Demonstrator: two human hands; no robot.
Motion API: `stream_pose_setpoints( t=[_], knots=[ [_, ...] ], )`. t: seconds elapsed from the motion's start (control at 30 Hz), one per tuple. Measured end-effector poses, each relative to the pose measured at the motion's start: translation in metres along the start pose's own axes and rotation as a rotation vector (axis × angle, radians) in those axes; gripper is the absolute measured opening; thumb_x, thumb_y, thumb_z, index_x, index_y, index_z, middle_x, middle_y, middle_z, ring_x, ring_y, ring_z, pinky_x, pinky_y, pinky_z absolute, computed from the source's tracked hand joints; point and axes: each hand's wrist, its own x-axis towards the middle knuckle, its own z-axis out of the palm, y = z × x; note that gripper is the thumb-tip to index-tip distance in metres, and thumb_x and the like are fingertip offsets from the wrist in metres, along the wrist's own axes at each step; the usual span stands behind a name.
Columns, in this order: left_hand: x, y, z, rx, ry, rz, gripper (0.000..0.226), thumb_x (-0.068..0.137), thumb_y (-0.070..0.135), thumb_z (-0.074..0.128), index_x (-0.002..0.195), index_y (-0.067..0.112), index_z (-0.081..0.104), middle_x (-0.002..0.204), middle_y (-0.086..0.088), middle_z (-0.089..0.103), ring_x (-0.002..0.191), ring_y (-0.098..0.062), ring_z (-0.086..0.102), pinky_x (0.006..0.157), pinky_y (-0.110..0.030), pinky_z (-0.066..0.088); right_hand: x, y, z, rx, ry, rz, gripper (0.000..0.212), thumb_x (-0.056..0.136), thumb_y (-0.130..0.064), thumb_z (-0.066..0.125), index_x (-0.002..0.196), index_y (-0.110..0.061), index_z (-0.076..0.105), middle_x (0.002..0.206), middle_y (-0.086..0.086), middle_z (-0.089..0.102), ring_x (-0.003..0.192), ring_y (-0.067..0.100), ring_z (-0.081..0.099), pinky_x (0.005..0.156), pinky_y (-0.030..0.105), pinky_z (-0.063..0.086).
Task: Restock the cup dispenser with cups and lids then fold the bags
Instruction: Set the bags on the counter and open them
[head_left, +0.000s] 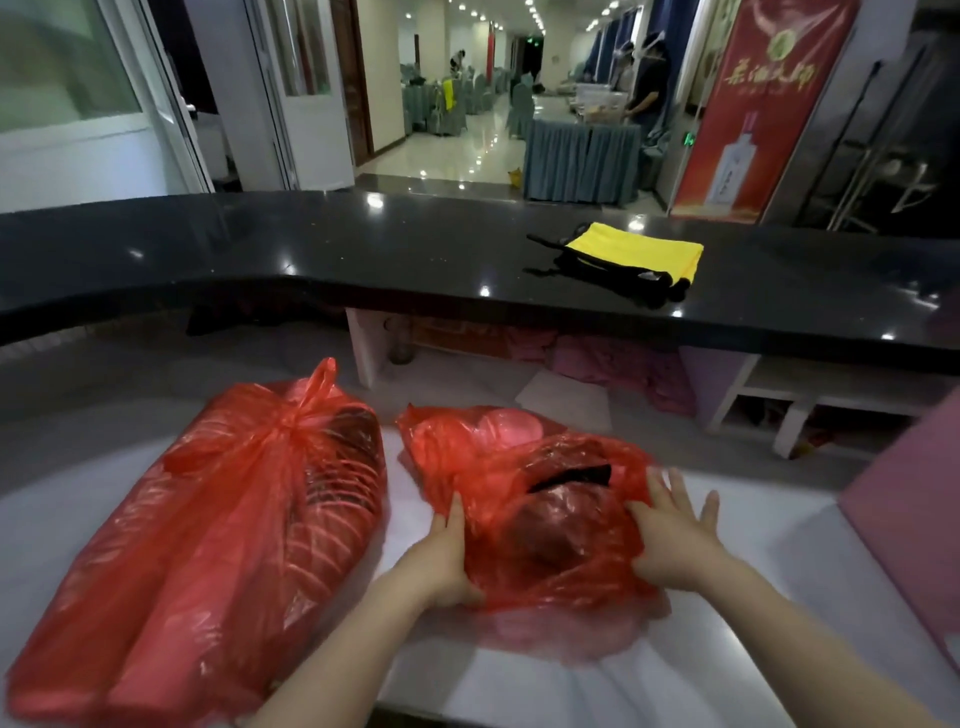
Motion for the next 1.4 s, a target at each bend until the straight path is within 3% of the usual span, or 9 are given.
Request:
stream_pose_setpoints(
  t=[0.17, 0.27, 0.37, 0.43, 0.57, 0.83, 0.93, 1.23, 1.4],
  knots=[
    [-0.018, 0.007, -0.037, 0.061, -0.061, 0.058, 0.098, 0.078, 0.046, 0.07, 0.153, 0.023, 0.011, 0.154, -0.005, 0.032, 0.134, -0.019, 0.04, 0.098, -0.014, 0.031, -0.011, 0.002, -0.005, 0.526, 0.39, -0.197, 0.063, 0.08, -0.01, 0.058, 0.141, -0.021, 0.044, 0.149, -0.001, 0.042, 0.141, 0.019, 0.031, 0.116, 0.035, 0.021],
    [-0.032, 0.02, -0.066, 0.27, 0.29, 0.01, 0.076, 0.084, 0.046, 0.062, 0.149, 0.029, 0.027, 0.156, -0.014, 0.024, 0.139, -0.032, 0.032, 0.113, -0.033, 0.028, -0.017, 0.005, 0.003, 0.512, 0.308, -0.302, 0.078, 0.079, -0.021, 0.069, 0.148, -0.025, 0.033, 0.146, -0.005, 0.041, 0.135, 0.015, 0.037, 0.112, 0.026, 0.026],
    [-0.038, 0.048, -0.071, 0.179, 0.7, 0.397, 0.045, 0.085, 0.017, 0.063, 0.13, 0.018, 0.057, 0.146, -0.014, 0.043, 0.135, -0.032, 0.038, 0.114, -0.037, 0.024, -0.023, 0.004, 0.004, 0.354, 0.433, -0.317, 0.056, 0.073, -0.016, 0.073, 0.127, -0.024, 0.061, 0.122, 0.002, 0.056, 0.115, 0.024, 0.051, 0.1, 0.032, 0.037],
    [-0.031, 0.064, -0.062, 0.125, 0.59, 0.708, 0.037, 0.085, 0.008, 0.058, 0.121, 0.015, 0.065, 0.128, -0.009, 0.061, 0.122, -0.027, 0.054, 0.11, -0.035, 0.035, -0.029, 0.001, 0.002, 0.358, 0.622, -0.405, 0.035, 0.06, 0.002, 0.077, 0.092, -0.013, 0.074, 0.105, 0.009, 0.064, 0.098, 0.034, 0.061, 0.085, 0.039, 0.048],
    [-0.001, 0.062, -0.04, 0.392, 0.175, 0.522, 0.043, 0.099, 0.027, 0.04, 0.142, 0.028, 0.039, 0.137, 0.003, 0.054, 0.127, -0.017, 0.047, 0.118, -0.038, 0.014, -0.046, 0.003, 0.005, 0.243, 0.752, -0.576, 0.038, 0.041, 0.012, 0.075, 0.072, -0.009, 0.071, 0.099, 0.008, 0.072, 0.104, 0.033, 0.066, 0.089, 0.05, 0.049],
    [0.027, 0.023, -0.07, 0.701, 0.459, 0.328, 0.051, 0.09, 0.061, 0.036, 0.106, 0.026, 0.07, 0.111, -0.002, 0.065, 0.122, -0.027, 0.046, 0.115, -0.054, -0.004, -0.068, 0.047, 0.039, 0.26, 0.241, -0.211, 0.035, 0.091, -0.053, 0.043, 0.117, -0.033, 0.055, 0.114, -0.011, 0.063, 0.103, 0.016, 0.06, 0.086, 0.03, 0.045],
    [0.031, 0.021, -0.081, 0.778, 0.414, 0.402, 0.051, 0.088, 0.063, 0.042, 0.087, 0.025, 0.076, 0.111, 0.006, 0.066, 0.121, -0.019, 0.044, 0.117, -0.047, -0.002, -0.056, 0.051, 0.04, 0.47, 0.383, -0.068, 0.029, 0.1, -0.039, 0.04, 0.123, -0.032, 0.057, 0.127, -0.009, 0.061, 0.115, 0.019, 0.057, 0.095, 0.028, 0.039],
    [0.033, 0.007, -0.093, 0.693, 0.296, 0.398, 0.032, 0.076, 0.06, 0.062, 0.07, 0.029, 0.069, 0.144, 0.006, 0.048, 0.143, -0.014, 0.021, 0.117, -0.044, -0.004, -0.024, 0.072, 0.012, 0.269, 0.213, 0.178, 0.084, 0.069, -0.067, 0.068, 0.132, -0.02, 0.038, 0.123, 0.006, 0.062, 0.109, 0.028, 0.06, 0.077, 0.033, 0.046],
    [0.04, -0.001, -0.076, 0.689, 0.191, 0.233, 0.07, 0.07, 0.052, 0.069, 0.131, 0.028, 0.043, 0.16, -0.013, 0.0, 0.146, -0.033, -0.014, 0.109, -0.056, -0.019, -0.012, 0.049, -0.005, 0.052, 0.343, -0.1, 0.065, 0.077, -0.046, 0.069, 0.133, -0.02, 0.05, 0.125, 0.002, 0.062, 0.114, 0.026, 0.057, 0.092, 0.035, 0.047]
  ],
)
